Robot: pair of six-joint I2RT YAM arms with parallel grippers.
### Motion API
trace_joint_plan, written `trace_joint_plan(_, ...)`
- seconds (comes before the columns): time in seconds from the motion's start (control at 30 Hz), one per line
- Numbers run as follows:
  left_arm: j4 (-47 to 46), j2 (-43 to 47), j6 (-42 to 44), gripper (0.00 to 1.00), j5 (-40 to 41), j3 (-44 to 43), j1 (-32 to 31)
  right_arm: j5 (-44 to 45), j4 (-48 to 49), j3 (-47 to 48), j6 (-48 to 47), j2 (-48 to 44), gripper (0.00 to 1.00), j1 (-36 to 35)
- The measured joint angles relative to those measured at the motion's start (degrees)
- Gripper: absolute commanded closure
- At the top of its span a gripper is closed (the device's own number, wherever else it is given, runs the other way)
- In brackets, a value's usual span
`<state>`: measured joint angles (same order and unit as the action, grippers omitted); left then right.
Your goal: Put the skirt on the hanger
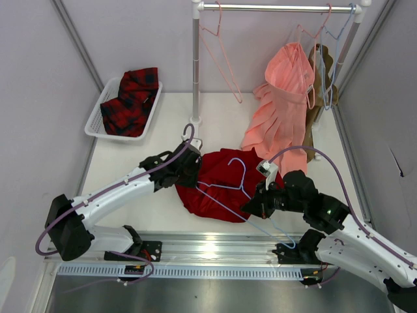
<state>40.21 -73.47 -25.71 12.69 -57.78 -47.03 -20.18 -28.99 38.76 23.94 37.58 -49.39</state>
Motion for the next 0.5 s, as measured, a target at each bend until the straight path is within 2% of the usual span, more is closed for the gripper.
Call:
trace_joint_plan(0.27,1.22,1.55,-9.27,0.59,-1.60,0.07,0.00,1.31,-1.60,1.05,-0.24,0.00,1.00,0.00)
trace_joint_plan(0.5,-1.07,6.14,-18.43,0.57,-2.23,4.57,0.00,1.79,-3.43,1.55,-0.46,-0.44,1.00,0.00)
